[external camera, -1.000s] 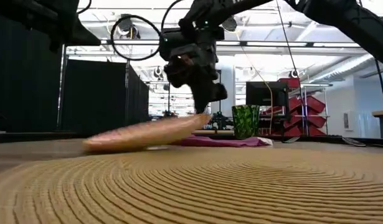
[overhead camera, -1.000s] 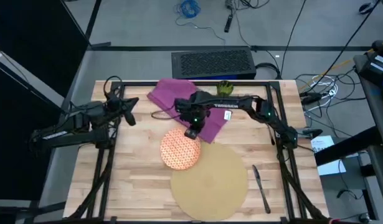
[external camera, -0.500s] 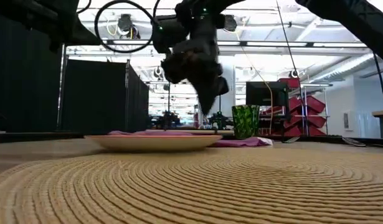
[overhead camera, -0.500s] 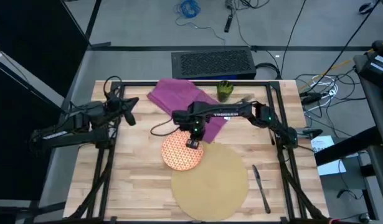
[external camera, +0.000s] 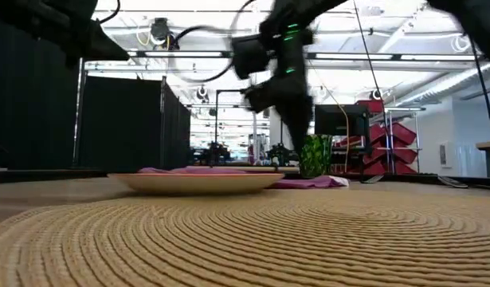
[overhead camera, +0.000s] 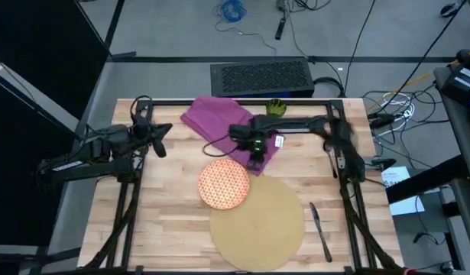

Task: Set table place
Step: Put the orange plate on the brown table mat

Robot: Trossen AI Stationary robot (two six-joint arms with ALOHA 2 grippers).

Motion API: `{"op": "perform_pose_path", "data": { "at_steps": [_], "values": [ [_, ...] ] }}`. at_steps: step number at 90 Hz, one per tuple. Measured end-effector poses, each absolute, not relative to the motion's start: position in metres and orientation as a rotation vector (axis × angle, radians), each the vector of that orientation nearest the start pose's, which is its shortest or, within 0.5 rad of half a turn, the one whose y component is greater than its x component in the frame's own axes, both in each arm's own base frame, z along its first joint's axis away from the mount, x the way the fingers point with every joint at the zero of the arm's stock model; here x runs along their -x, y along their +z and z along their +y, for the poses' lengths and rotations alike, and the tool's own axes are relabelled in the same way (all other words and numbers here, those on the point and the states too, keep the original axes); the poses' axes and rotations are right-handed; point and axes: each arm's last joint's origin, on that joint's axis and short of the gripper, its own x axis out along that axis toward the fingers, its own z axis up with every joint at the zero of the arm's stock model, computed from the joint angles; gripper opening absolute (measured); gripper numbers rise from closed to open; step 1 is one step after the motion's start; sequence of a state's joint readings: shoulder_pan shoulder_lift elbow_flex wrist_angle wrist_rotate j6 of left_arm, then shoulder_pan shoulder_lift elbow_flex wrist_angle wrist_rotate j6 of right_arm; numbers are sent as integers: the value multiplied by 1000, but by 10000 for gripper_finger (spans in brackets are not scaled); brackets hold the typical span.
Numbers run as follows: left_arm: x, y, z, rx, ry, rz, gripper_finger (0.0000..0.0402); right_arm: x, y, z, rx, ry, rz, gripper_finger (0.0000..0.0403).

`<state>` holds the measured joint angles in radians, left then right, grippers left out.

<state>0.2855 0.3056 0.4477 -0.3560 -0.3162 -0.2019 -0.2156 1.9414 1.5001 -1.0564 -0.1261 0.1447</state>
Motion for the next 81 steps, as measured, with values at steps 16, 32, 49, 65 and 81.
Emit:
{"op": "perform_pose_path", "data": {
  "at_steps": [16, 32, 49, 65, 81],
  "values": [
    [-89, 258, 36, 189, 628, 137, 0, -294, 215, -48, -547, -215, 1025, 130],
    [-94, 259, 38, 189, 635, 128, 0, -254, 207, -13, -605, -165, 356, 130],
    [-107, 252, 41, 250, 631, 72, 0, -233, 162, 8, -637, -306, 171, 130],
    [-118, 252, 44, 293, 627, 41, 0, -247, 135, 8, -843, -407, 218, 130],
    [-129, 251, 47, 295, 622, 40, 0, -269, 119, 11, -920, -371, 289, 130]
  ]
}}
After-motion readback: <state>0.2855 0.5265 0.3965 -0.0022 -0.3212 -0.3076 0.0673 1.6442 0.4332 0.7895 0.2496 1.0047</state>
